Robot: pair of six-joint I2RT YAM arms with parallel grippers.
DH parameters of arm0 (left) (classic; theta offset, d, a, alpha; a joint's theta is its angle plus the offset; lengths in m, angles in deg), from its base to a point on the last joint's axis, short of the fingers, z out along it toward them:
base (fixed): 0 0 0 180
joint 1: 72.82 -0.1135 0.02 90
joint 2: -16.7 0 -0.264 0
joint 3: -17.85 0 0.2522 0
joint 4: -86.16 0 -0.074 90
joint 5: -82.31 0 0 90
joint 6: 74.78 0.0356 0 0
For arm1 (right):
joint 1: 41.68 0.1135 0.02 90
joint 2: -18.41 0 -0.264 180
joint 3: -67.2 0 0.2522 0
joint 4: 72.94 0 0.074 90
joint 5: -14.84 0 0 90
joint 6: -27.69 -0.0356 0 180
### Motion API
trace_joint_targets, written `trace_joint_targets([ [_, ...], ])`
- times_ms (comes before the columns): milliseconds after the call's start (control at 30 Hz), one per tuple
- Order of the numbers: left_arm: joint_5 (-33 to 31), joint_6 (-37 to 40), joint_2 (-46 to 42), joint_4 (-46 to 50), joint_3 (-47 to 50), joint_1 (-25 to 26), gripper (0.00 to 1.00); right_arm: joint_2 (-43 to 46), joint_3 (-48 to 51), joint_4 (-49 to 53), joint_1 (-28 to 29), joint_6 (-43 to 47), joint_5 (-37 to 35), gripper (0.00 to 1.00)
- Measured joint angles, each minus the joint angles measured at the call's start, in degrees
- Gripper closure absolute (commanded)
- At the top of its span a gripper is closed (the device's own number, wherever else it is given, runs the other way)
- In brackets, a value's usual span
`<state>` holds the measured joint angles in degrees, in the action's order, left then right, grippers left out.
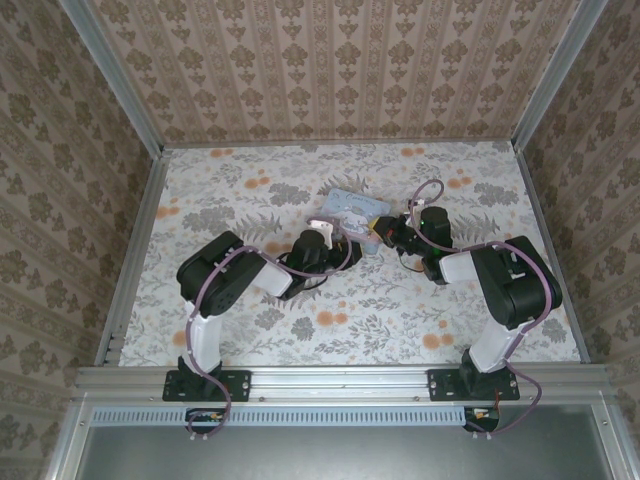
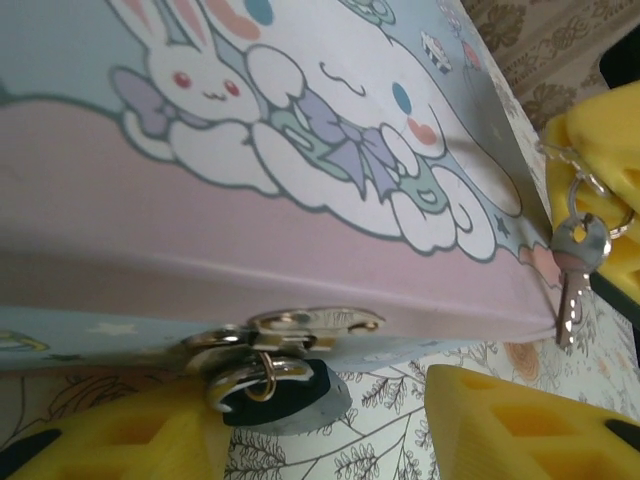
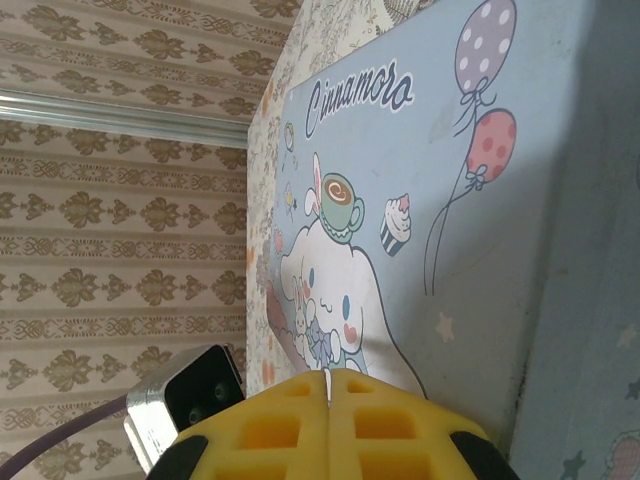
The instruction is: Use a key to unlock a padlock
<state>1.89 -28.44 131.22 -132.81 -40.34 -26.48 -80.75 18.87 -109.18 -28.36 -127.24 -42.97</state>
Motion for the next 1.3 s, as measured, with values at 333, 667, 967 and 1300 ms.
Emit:
trace_joint_targets([
  [333, -2.4, -1.8, 0.6, -0.4, -0.2, 0.6, 0.59, -0.3, 0.0, -0.8, 0.0, -0.4, 0.0, 1.00],
  [667, -3.0, -4.8, 0.7, -1.0, -0.1, 2.4, 0.60, -0.6, 0.0, -1.1, -0.2, -0.9, 0.0, 1.00],
  [967, -3.6, -10.3, 3.1, -9.5, 1.2, 2.4, 0.52, -1.0, 0.0, -2.3, -0.2, -1.1, 0.0, 1.00],
  [1300, -4.8, -14.0, 4.2, -13.5, 2.0, 2.7, 0.53, -1.2, 0.1, -2.6, -0.2, -1.3, 0.0, 1.00],
])
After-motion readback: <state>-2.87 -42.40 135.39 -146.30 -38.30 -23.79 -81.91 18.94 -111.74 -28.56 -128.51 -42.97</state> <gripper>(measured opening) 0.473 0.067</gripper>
